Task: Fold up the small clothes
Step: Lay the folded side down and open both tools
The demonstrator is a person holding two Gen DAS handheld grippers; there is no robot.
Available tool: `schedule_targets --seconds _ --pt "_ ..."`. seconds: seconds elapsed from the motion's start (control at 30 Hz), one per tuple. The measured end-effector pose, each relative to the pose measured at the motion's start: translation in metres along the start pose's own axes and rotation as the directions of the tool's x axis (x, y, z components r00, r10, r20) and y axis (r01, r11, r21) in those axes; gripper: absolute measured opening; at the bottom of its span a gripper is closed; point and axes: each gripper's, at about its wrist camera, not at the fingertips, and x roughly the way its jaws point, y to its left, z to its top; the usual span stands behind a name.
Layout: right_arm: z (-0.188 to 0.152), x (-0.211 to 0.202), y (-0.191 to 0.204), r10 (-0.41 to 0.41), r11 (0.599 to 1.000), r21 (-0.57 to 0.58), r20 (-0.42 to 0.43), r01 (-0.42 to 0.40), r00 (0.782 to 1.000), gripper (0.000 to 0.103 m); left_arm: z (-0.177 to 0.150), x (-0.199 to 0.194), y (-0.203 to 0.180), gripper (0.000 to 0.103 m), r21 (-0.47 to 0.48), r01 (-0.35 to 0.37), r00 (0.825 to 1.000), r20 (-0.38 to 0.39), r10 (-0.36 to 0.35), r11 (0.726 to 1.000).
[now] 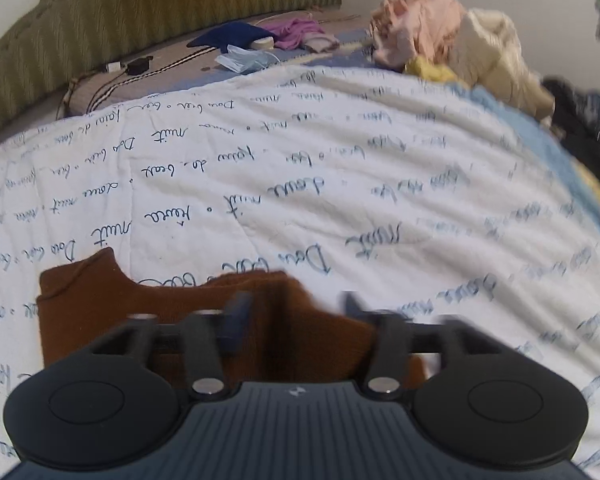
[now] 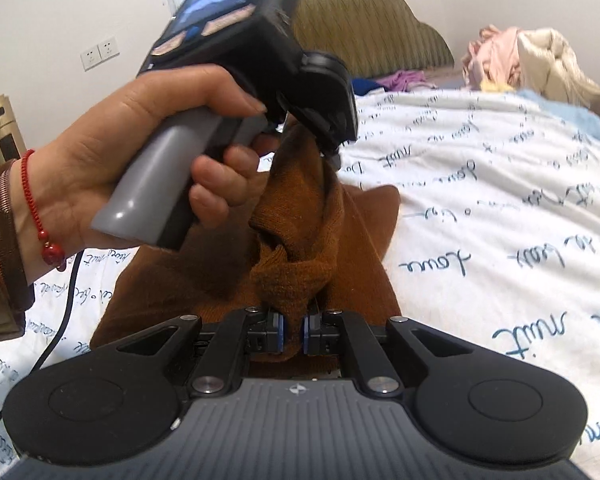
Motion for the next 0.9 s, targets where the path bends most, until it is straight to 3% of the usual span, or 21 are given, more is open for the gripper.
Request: schedule_targets --seconds 0.03,0.13,0.23,0.33,0.47,0.57,0.8,0.87,0.9 --pt "0.000 0.001 -0.001 0.002 1.000 0.007 -0.003 -0.001 1.000 0.009 0.002 -0.005 0.004 0.082 -0.029 0.014 1.000 0.027 -0.013 0.999" --pt "-0.001 0.003 -0.003 0.006 1.000 0.024 -0.010 -0.006 1.000 0.009 0.010 -0.024 0.021 0.083 -0.090 0.048 0.994 0.097 -0.039 0.995" --pt "0.000 0.004 -0.008 0.021 0.998 0.056 -0.018 -0.020 1.000 0.011 0.010 -0.047 0.039 0.083 -0.107 0.022 0.991 0.134 -0.007 0.994" --pt "0.002 0.005 -0.018 0.061 0.990 0.125 -0.026 -0.058 0.998 0.022 -0.006 -0.070 0.064 0.083 -0.122 -0.021 0.985 0.165 0.041 0.992" --pt "0.003 0.003 -0.032 0.159 0.959 0.243 -0.024 -0.149 0.987 0.047 -0.051 -0.097 0.097 0.083 -0.112 -0.043 0.983 0.173 0.062 0.993" --pt "0.005 0.000 -0.040 0.217 0.927 0.315 -0.012 -0.202 0.976 0.056 -0.090 -0.113 0.113 0.083 -0.089 -0.077 0.981 0.171 0.091 0.993" --pt "0.011 -0.004 -0.051 0.246 0.876 0.424 0.014 -0.229 0.969 0.052 -0.156 -0.134 0.118 0.083 -0.044 -0.063 0.987 0.143 0.068 0.997" --pt "0.014 -0.002 -0.050 0.213 0.890 0.414 -0.002 -0.193 0.977 0.023 -0.165 -0.133 0.111 0.083 -0.020 -0.037 0.991 0.127 0.040 0.999" --pt "0.015 -0.001 -0.049 0.188 0.899 0.406 -0.014 -0.166 0.982 0.018 -0.168 -0.133 0.106 0.083 0.002 -0.037 0.992 0.122 0.037 0.999"
